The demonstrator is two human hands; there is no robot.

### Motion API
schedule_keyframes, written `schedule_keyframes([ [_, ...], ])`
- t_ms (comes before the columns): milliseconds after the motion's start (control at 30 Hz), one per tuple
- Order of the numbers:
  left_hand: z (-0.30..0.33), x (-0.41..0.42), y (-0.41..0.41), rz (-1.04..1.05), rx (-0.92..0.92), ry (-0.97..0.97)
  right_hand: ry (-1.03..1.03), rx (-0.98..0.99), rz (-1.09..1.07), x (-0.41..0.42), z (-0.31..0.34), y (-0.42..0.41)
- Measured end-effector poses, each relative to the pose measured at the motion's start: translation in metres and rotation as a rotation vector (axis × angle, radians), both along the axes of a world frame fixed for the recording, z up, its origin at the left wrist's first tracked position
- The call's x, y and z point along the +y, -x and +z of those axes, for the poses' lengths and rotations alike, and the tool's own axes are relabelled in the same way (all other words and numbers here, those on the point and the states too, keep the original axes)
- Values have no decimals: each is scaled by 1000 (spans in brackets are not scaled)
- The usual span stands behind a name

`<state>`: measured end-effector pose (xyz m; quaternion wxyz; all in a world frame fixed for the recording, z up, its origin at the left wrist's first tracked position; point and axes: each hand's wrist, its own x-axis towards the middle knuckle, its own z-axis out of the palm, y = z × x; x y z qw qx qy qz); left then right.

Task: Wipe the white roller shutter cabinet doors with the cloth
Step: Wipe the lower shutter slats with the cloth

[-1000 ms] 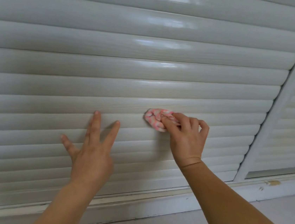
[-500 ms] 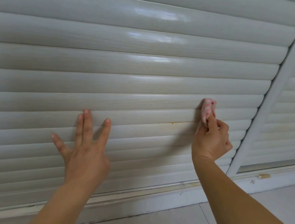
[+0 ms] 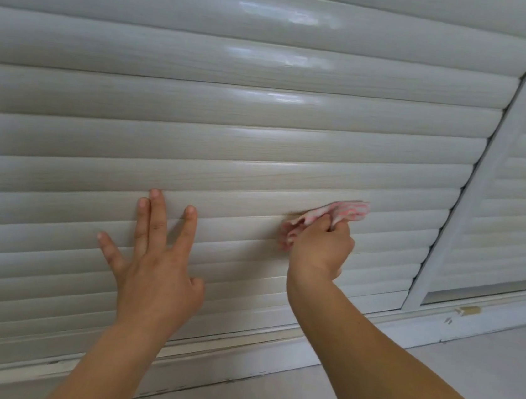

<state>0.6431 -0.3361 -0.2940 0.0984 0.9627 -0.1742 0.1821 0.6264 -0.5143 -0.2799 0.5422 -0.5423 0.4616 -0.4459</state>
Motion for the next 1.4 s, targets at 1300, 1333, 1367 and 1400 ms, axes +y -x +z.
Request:
schedule_keyframes([
  [1300, 10, 7, 4, 3, 55, -86, 46, -114, 116, -53, -19, 26],
  [1333, 10, 7, 4, 1, 58, -83, 78, -41, 106, -52, -20, 21],
  [1367, 10, 7, 4, -4, 61, -77, 118, 29, 99, -48, -22, 17],
  [1400, 10, 7, 4, -10, 60, -72, 166, 97, 95, -41, -25, 15],
])
